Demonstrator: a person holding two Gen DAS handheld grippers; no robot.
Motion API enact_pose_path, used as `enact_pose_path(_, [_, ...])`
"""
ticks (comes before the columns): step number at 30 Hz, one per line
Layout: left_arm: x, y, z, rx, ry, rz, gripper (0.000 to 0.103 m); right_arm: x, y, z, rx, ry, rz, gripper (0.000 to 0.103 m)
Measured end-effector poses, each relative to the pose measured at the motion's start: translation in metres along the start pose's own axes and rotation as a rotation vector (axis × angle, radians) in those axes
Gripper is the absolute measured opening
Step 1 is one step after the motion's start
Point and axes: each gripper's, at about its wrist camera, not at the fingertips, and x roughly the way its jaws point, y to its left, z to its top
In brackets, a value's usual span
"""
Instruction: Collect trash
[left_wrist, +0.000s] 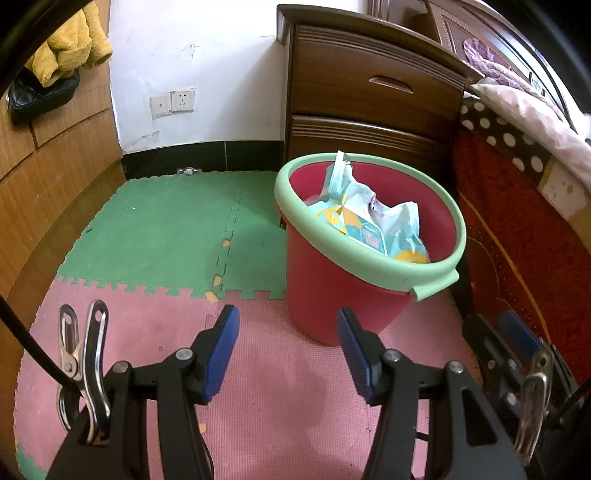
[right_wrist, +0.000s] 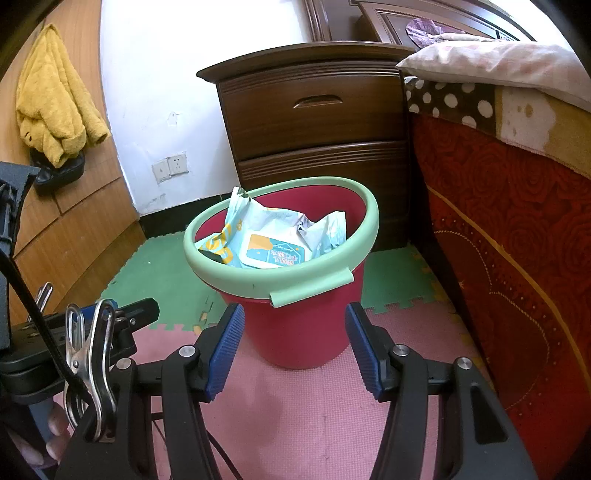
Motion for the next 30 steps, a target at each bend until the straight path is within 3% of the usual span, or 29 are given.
enact_pose_path(30, [-0.0003, 0.0041, -0.0043, -0.004, 0.011, -0.001, 0.058, 0.0027, -0.0021, 0.0010, -0.008, 0.003, -0.003, 0.058])
